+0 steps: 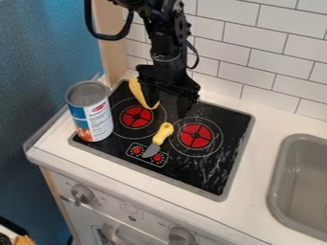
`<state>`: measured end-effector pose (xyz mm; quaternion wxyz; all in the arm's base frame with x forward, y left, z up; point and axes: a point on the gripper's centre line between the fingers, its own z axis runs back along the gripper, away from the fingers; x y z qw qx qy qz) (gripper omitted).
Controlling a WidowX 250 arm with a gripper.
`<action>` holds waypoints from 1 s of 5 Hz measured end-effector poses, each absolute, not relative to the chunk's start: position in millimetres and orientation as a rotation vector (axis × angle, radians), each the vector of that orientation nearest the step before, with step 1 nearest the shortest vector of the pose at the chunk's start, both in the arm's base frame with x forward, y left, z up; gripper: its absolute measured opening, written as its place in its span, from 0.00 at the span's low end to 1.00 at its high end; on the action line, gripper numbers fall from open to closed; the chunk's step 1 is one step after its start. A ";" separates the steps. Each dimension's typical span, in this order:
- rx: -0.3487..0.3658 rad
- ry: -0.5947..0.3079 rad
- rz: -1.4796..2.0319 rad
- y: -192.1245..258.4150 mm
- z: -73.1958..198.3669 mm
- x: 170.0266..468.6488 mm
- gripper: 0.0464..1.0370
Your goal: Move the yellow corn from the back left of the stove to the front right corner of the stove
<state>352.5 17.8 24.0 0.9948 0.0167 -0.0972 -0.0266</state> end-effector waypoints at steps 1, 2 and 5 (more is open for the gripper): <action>0.028 -0.164 -0.047 17.7 12.5 350.1 0.96; 0.011 -0.188 0.026 25.9 10.3 352.7 0.96; 0.089 -0.138 0.524 81.4 16.9 361.1 0.96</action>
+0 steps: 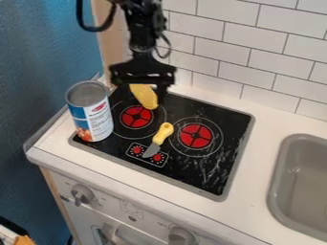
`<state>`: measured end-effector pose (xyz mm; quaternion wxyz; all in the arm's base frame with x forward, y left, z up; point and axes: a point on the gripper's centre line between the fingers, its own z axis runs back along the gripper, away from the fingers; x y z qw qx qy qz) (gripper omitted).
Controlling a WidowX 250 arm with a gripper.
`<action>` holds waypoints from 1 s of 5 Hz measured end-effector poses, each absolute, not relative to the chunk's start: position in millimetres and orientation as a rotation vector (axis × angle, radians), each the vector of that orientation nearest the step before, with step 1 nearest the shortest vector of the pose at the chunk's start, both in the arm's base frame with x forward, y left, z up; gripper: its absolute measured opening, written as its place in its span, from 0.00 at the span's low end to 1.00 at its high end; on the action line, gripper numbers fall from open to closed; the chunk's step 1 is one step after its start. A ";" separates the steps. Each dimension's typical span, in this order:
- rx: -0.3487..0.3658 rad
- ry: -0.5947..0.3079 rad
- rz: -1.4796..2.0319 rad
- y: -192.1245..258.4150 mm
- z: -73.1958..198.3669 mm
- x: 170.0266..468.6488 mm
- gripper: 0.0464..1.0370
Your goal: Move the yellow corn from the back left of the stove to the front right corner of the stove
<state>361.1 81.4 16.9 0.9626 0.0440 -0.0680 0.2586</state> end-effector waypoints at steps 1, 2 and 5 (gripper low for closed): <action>0.070 -0.133 0.595 101.3 8.1 371.2 0.96; 0.081 -0.146 0.637 112.6 5.0 379.3 0.96; 0.043 -0.184 0.692 124.5 -2.6 400.9 0.96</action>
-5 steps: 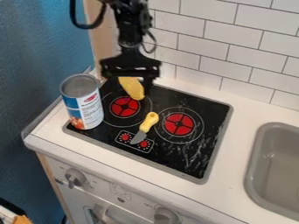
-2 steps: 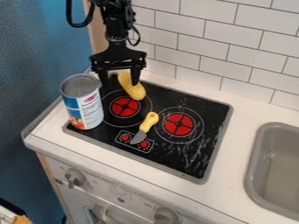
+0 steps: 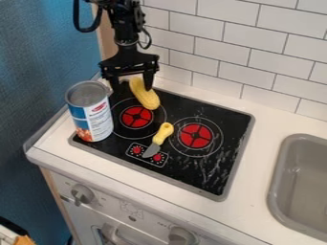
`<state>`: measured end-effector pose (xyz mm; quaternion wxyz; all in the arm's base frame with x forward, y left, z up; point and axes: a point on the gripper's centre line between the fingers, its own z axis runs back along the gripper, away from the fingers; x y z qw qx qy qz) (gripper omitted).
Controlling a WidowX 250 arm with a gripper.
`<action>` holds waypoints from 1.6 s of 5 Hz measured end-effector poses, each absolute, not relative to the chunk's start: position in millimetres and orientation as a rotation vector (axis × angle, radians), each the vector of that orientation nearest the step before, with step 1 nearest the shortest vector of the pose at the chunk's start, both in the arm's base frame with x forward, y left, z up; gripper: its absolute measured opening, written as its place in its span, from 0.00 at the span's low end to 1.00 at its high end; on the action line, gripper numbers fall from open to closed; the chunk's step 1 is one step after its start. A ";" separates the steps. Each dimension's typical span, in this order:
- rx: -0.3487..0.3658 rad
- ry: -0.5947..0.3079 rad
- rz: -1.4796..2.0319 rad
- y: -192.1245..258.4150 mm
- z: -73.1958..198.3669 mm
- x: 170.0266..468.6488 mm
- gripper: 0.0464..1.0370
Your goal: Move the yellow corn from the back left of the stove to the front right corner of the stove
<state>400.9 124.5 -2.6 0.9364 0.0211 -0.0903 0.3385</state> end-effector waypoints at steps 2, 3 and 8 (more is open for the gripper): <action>0.070 -0.189 0.706 130.5 -13.1 416.9 0.96; 0.084 -0.123 0.700 130.2 -36.8 413.8 0.96; 0.163 -0.127 0.557 105.1 -35.8 413.5 0.60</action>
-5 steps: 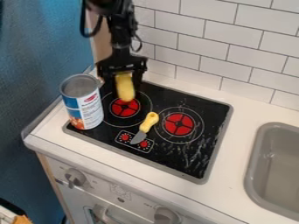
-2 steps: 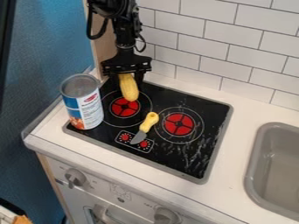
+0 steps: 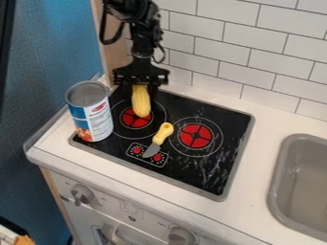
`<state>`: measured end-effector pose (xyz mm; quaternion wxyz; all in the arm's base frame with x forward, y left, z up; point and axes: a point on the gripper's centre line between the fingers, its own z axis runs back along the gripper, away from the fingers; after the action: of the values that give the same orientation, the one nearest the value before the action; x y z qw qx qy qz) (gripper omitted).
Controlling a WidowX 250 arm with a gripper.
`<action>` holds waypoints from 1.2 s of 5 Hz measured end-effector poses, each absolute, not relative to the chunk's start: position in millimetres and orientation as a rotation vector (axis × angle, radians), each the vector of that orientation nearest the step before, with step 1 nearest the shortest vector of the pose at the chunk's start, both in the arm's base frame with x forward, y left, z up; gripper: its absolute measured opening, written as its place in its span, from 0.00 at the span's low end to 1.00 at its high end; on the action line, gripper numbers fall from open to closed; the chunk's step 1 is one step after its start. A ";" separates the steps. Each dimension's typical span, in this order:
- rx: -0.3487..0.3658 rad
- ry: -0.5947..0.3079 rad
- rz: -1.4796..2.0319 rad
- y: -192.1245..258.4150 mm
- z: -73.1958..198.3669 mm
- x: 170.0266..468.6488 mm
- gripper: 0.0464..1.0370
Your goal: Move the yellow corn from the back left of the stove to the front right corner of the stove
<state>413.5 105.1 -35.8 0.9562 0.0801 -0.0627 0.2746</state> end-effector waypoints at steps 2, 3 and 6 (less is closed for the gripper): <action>0.161 -0.250 0.444 57.8 16.4 409.0 0.60; 0.121 -0.294 0.327 7.4 30.2 398.5 0.60; 0.119 -0.255 0.104 -68.5 1.5 343.1 0.60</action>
<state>343.1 -68.5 1.5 0.9888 0.0595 -0.1269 0.0517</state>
